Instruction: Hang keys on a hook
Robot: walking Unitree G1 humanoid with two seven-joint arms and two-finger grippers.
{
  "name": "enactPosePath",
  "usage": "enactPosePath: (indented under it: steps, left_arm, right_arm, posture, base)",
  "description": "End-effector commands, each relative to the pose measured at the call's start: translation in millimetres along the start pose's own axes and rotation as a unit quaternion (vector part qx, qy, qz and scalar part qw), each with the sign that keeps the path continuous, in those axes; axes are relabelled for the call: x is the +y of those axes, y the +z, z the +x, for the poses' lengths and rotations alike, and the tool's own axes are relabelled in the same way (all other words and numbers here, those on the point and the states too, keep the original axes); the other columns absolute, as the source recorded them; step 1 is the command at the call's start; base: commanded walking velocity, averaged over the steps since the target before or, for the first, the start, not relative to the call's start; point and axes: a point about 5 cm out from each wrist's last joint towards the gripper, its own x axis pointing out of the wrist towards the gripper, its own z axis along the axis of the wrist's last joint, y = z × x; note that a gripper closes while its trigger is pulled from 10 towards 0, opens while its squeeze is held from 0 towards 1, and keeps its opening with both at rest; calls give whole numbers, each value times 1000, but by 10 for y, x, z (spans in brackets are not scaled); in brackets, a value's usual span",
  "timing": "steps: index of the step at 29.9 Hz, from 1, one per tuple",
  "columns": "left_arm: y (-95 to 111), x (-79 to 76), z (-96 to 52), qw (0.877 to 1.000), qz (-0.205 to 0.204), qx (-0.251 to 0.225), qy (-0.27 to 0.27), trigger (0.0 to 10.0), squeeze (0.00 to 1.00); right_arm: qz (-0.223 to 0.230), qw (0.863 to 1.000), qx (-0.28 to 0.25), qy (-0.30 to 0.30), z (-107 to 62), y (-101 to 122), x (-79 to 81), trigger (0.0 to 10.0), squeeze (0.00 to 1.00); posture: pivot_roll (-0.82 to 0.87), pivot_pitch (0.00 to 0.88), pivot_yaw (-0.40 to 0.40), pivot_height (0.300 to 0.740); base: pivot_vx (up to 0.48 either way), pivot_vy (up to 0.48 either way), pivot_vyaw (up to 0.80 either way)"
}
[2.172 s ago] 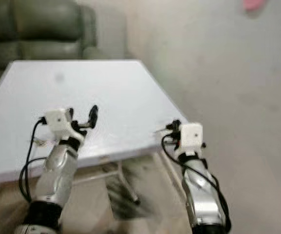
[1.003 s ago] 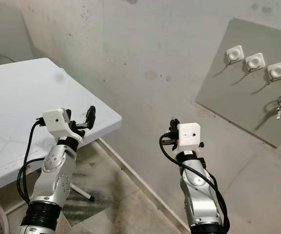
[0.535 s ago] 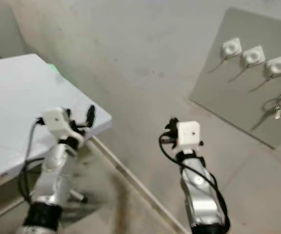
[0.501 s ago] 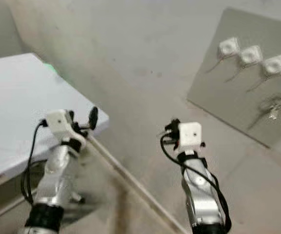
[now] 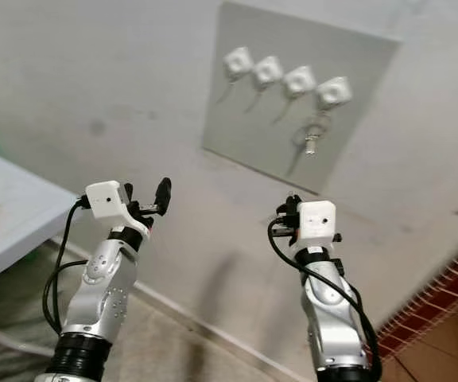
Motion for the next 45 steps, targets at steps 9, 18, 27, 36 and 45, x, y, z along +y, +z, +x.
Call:
enactPosePath:
  steps: [9,18,27,36,45]
  left_arm:
    - [-72,-89,-54,999,7,27,-18,10000,0]
    - [-69,-100,-296,998,34,27,-43,10000,0]
    - [5,-60,-324,998,32,21,-45,10000,0]
    - [41,-78,-331,998,31,16,-54,10000,0]
    - [54,-77,-332,998,28,17,-53,10000,0]
  right_arm:
    - [39,998,-44,25,-55,142,22,10000,0]
    - [50,996,-60,38,-276,171,-15,10000,0]
    - [55,996,-60,36,-299,192,-36,10000,0]
    - [54,996,-62,37,-295,205,-35,10000,0]
    - [55,996,-59,39,-299,197,-22,10000,0]
  posture:
    - [25,0,-85,740]
    - [30,0,-73,740]
    - [33,4,-73,740]
    - [32,12,-73,740]
    - [33,15,-75,740]
  base:
    - [0,0,0]
    - [0,0,0]
    - [0,0,0]
    - [241,0,0]
    - [328,0,0]
